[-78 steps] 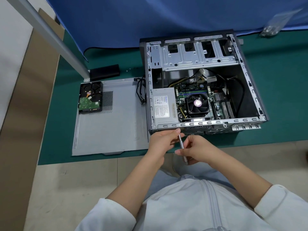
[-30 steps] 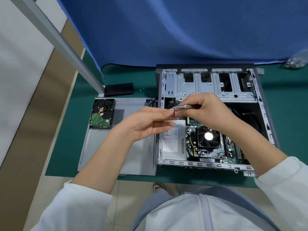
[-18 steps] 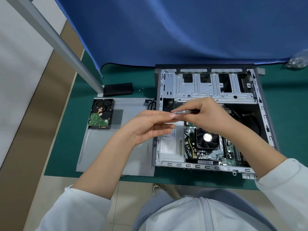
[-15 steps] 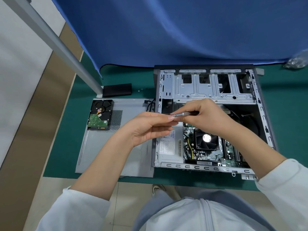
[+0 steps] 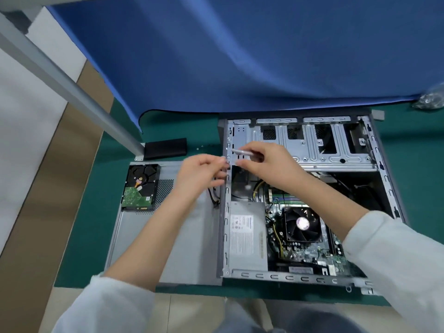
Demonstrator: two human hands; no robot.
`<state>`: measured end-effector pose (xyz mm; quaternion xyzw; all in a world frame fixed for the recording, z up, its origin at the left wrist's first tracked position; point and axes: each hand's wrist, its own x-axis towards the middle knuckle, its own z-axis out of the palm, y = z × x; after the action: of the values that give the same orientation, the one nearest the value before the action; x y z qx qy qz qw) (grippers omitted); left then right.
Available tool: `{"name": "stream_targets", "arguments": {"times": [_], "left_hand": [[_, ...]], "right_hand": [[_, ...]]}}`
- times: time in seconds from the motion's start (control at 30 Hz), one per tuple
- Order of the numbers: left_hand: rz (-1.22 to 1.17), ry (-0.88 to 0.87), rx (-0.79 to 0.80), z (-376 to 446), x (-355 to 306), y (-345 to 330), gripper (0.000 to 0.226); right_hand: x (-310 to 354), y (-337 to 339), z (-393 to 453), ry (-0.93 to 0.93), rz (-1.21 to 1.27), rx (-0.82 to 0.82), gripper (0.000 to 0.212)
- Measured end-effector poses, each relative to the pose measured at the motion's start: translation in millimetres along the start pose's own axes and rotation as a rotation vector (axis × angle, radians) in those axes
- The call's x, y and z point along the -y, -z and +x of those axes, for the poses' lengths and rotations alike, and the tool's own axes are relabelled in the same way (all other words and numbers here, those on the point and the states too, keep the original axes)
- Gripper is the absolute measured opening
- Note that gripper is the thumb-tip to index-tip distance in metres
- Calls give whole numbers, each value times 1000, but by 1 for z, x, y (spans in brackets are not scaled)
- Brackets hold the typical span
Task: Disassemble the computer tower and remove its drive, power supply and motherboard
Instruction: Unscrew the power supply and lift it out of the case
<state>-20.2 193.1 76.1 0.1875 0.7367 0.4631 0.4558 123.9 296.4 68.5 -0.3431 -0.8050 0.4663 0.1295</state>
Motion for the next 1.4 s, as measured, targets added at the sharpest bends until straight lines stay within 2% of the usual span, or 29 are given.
{"name": "stream_targets", "arguments": {"times": [0.13,0.27,0.37,0.5,0.7,0.87,0.97,1.07,1.13,1.3,1.4], "left_hand": [[474,-124,-265,69,8,29,17],[854,-74,-315,127,28,44,19],[1004,-46,-319,161,46,44,18],[1196,-109,-301,187,63,34,22],[1336,-166,-325,209,76,28,24],[1310,-145,-342,213,77,27,29],[1202,-176,-349,199,74,31,25],[959,-286,-357,168,70,32,23],[747,-295,-349,138,65,29,23],[166,-85,-118,50,62,9,17],[143,-68,-47,4,73,-2,21]], "right_hand": [[-25,-5,48,-48,-152,-136,12],[-54,-11,73,-29,-400,-225,16],[-69,-19,74,59,-527,-262,18],[-73,-18,77,77,-530,-298,17],[-73,-18,77,90,-515,-302,15],[-74,-18,76,98,-508,-314,15],[-74,-18,77,87,-477,-323,14],[-71,-16,74,74,-417,-306,16],[-65,-13,69,41,-295,-274,18],[-40,-18,22,-26,-66,-199,14],[-25,-33,-21,-93,40,-128,10]]}}
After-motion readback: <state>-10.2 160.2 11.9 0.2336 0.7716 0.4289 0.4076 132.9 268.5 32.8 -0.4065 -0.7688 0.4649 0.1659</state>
